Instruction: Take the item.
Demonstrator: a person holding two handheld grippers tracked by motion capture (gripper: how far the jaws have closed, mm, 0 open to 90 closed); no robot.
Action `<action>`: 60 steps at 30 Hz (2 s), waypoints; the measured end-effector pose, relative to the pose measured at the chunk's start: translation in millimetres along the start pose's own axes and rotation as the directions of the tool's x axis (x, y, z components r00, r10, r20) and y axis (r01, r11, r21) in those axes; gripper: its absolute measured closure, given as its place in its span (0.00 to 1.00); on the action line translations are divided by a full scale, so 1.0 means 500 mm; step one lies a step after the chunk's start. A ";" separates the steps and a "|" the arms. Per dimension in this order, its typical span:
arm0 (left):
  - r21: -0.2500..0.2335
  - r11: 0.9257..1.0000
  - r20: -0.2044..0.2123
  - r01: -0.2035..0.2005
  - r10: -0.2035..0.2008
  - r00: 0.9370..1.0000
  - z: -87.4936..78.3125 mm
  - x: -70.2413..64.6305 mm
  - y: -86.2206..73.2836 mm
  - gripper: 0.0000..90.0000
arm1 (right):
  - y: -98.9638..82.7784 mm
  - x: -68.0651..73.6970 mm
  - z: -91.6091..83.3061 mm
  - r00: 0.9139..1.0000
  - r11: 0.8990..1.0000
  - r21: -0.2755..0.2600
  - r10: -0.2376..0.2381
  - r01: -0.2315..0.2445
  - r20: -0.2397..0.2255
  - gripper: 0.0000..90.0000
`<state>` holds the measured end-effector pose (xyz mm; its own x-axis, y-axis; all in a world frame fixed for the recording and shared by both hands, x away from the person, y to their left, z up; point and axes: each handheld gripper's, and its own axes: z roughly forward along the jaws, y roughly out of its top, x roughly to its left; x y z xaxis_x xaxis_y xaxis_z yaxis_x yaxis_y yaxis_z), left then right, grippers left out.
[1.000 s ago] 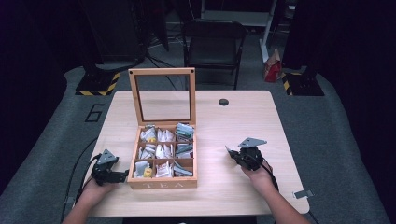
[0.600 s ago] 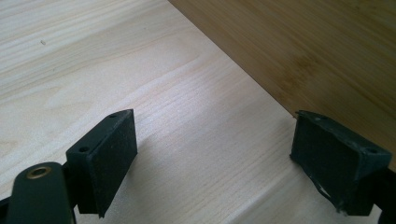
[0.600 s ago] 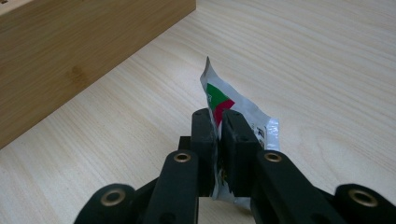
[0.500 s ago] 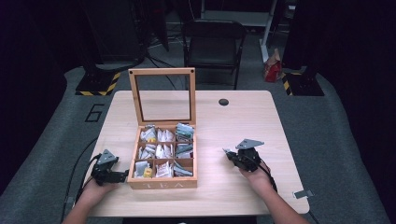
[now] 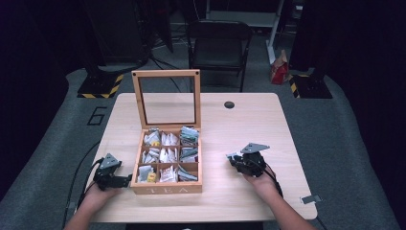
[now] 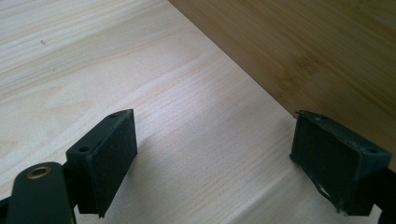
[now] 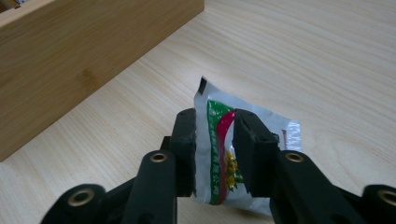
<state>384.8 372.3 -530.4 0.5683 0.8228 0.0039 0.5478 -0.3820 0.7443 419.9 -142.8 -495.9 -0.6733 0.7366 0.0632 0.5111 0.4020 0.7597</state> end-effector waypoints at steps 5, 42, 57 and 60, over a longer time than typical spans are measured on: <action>0.001 1.000 -0.001 0.000 0.000 1.000 0.000 0.000 0.000 0.15 | 0.002 0.003 0.000 1.000 1.000 -0.007 0.010 -0.010 -0.013 0.66; 0.000 1.000 -0.001 0.000 0.000 1.000 0.000 0.000 0.000 0.15 | 0.031 -0.011 -0.056 0.998 0.994 -0.096 0.057 -0.058 -0.007 0.51; 0.000 1.000 0.000 0.001 -0.001 1.000 0.000 0.000 0.000 0.15 | 0.007 -0.039 -0.066 0.994 0.989 -0.110 0.100 -0.095 0.042 0.51; 0.000 1.000 -0.003 0.000 0.000 1.000 0.000 0.000 0.000 0.15 | -0.001 -0.045 -0.065 0.992 0.988 -0.109 0.112 -0.106 0.051 0.51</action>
<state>384.7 372.3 -530.3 0.5667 0.8239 0.0061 0.5479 -0.3824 0.7440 417.2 -177.3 -476.6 -0.5832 0.8042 0.1148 0.5185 0.2597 0.8147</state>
